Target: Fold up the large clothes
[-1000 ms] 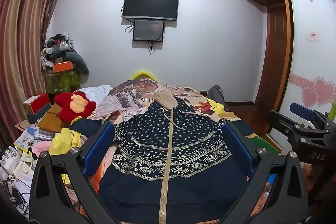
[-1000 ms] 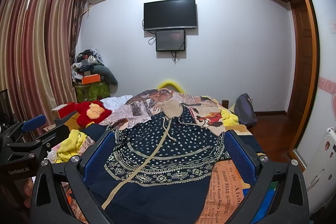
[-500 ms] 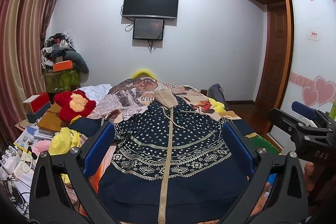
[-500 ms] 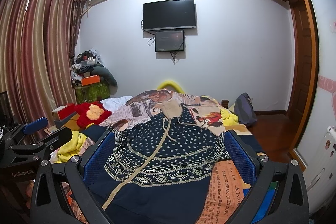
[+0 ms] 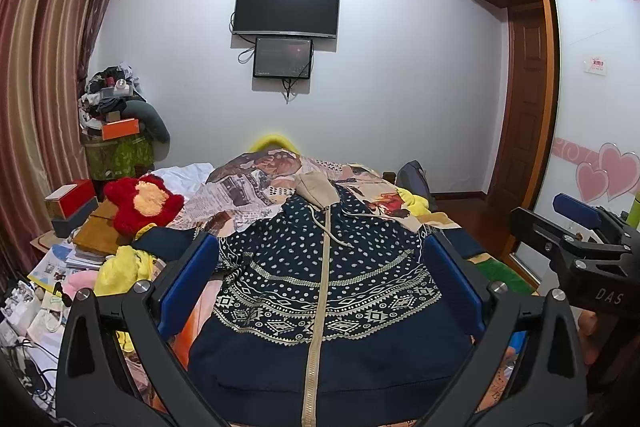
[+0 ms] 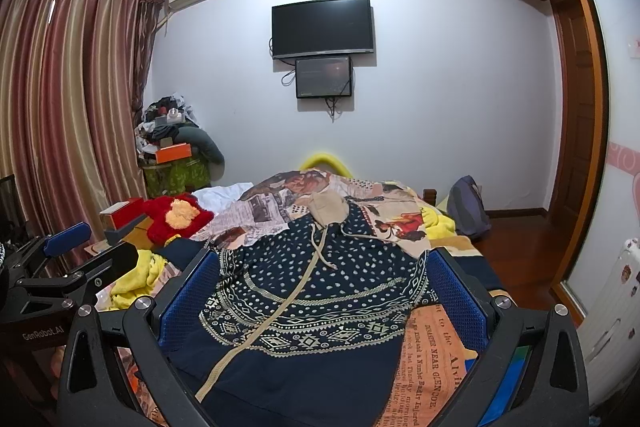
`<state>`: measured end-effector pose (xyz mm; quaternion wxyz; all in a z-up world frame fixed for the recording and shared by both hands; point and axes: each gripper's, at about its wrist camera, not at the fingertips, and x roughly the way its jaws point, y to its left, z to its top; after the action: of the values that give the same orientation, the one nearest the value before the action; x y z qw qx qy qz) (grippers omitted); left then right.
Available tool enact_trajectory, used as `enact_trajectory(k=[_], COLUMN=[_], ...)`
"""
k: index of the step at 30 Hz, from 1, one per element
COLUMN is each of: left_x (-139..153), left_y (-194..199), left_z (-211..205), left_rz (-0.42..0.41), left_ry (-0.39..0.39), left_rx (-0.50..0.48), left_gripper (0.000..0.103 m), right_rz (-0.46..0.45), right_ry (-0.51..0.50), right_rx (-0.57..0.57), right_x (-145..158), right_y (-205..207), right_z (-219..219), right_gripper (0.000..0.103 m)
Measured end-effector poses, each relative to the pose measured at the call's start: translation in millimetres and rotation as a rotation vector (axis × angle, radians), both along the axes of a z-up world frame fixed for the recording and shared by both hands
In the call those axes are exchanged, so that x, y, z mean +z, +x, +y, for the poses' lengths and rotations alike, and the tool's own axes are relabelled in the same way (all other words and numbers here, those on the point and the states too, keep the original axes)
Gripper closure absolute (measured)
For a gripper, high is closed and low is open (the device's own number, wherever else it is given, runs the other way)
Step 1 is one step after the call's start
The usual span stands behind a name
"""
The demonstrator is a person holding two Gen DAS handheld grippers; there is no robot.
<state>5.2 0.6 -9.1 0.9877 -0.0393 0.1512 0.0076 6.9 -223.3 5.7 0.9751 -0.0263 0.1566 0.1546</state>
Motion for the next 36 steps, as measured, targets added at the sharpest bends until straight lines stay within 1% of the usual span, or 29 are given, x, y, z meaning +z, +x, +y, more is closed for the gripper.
enact_trajectory(k=[24, 29, 32, 35, 36], left_x=[5, 0, -5, -14, -20], left_y=[5, 14, 26, 43, 55], left_z=[1, 6, 14, 26, 34], left_rz=[-0.004, 0.005, 0.018, 0.044, 0.063], left_ry=[0.000, 0.001, -0.009, -0.034, -0.044], left_rx=[0.006, 0.020, 0.047, 0.068, 0.086], left_gripper=[0.000, 0.000, 0.000, 0.000, 0.000], right_rz=[0.009, 0.014, 0.013, 0.025, 0.033], right_ry=[-0.005, -0.019, -0.030, -0.041, -0.045], right_rx=[-0.001, 0.005, 0.008, 0.011, 0.010], right_x=[-2, -6, -7, -11, -13], right_y=[4, 18, 31, 52, 60], right_z=[3, 13, 17, 25, 27], right_gripper=[0.000, 0.000, 0.000, 0.000, 0.000])
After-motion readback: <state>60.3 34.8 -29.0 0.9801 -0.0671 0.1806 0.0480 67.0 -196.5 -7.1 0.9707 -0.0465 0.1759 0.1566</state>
